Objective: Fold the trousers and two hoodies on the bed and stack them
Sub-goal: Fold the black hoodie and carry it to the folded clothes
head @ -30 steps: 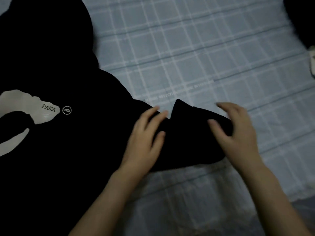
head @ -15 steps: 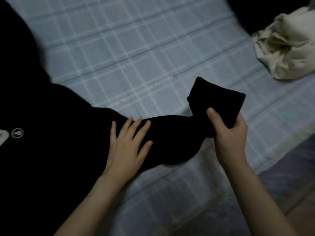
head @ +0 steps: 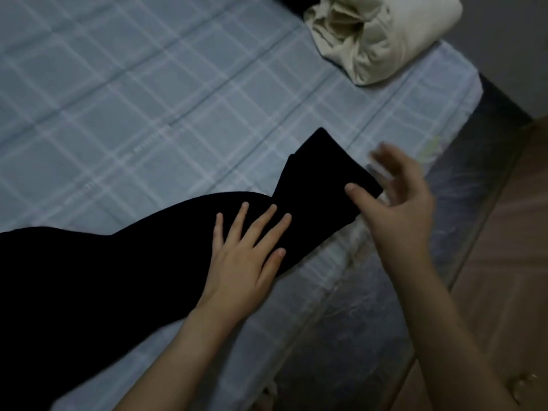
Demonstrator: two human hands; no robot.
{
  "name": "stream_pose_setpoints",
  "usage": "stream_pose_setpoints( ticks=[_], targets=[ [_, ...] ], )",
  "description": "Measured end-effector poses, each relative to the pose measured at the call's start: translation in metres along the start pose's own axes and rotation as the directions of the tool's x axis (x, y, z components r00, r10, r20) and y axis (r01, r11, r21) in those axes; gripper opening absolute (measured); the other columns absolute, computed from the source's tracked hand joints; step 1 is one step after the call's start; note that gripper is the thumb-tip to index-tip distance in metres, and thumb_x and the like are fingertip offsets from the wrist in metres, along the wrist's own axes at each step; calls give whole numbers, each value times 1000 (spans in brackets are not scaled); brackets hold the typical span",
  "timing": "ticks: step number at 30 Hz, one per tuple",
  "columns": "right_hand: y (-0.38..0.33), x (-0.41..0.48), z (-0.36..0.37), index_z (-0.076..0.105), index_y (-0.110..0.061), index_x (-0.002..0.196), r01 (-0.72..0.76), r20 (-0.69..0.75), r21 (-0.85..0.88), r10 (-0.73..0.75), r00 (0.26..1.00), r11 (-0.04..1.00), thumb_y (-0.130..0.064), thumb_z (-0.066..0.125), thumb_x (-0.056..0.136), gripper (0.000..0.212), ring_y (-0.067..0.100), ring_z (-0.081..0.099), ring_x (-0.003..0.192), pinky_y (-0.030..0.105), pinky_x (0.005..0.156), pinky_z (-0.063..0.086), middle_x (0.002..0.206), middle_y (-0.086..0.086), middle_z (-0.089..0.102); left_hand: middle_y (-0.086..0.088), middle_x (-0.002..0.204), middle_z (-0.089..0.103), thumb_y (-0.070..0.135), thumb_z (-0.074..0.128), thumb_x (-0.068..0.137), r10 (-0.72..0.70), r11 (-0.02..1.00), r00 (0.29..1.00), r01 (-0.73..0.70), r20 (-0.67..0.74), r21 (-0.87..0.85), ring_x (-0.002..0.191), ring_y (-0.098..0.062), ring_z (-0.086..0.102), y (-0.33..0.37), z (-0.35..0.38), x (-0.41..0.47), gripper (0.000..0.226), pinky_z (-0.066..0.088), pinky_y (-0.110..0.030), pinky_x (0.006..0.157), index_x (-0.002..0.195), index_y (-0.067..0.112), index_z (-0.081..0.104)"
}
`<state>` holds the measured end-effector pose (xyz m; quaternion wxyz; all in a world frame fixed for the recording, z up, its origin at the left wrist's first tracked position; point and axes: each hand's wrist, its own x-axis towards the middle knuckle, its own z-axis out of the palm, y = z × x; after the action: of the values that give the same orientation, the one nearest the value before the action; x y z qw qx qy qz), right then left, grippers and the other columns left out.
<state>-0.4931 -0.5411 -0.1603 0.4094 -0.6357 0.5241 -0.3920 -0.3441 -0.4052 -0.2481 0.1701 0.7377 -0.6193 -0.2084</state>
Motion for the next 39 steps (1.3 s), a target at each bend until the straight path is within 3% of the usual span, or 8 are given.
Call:
stream_pose_setpoints(
  ticks=[5,11,14,19,24,29,33,39],
  targets=[
    [17,-7,21,53,-10,141,406,268,-418,-317,910,813,-20,59,92,50,28,39,142,46,119,28,147,9,50,10,158,30,47,30,97,54,998,994,-50,93,-45,151,-30,12,-1,-10,-1,53,7,-53,120,147,32,43],
    [69,-14,64,34,-30,153,521,590,-698,-18,807,490,-40,40,104,51,21,16,153,49,122,6,161,-1,32,-11,142,54,29,42,98,-220,967,957,240,-189,89,134,-36,46,-80,-52,-13,45,27,-55,112,137,12,55],
    [63,-2,71,58,-21,137,555,571,-649,-148,807,520,-43,37,102,46,27,37,143,54,120,12,140,2,57,-11,124,64,20,56,98,-208,978,965,210,-159,-9,116,-35,55,-112,-59,-15,25,38,-40,103,118,10,68],
    [35,23,88,61,-15,129,712,836,-464,-3,548,526,-32,58,98,35,28,54,118,44,116,24,115,7,62,3,91,67,28,59,94,-300,950,941,280,-159,-139,89,-21,62,-110,-75,-8,6,47,-36,75,97,24,62],
    [10,67,63,66,-14,108,648,735,-457,-153,661,609,-28,67,90,22,35,61,88,46,79,49,98,10,57,4,89,67,31,59,91,-190,976,883,122,-430,-181,87,-15,57,-97,-102,29,11,38,-23,76,96,22,64],
    [17,61,94,51,-11,142,502,585,-690,-7,811,522,-16,62,90,53,39,43,132,49,113,29,141,21,48,-11,122,58,30,61,94,-248,964,957,259,-153,55,116,-31,49,-87,-79,48,36,34,-38,95,126,14,60],
    [25,-2,134,45,-23,149,696,685,-489,-263,680,526,-35,49,95,56,33,32,146,56,119,19,155,8,42,-8,143,51,32,46,99,-124,959,930,202,-345,198,134,-29,43,-85,-70,8,44,26,-49,112,138,14,53],
    [70,-4,101,28,-35,155,763,801,-494,-124,586,416,-53,30,99,59,22,18,152,51,122,13,164,-4,24,0,162,21,48,26,98,-274,910,961,274,-44,313,150,-30,17,-105,-35,-30,62,11,-55,118,154,23,29]
  ],
)
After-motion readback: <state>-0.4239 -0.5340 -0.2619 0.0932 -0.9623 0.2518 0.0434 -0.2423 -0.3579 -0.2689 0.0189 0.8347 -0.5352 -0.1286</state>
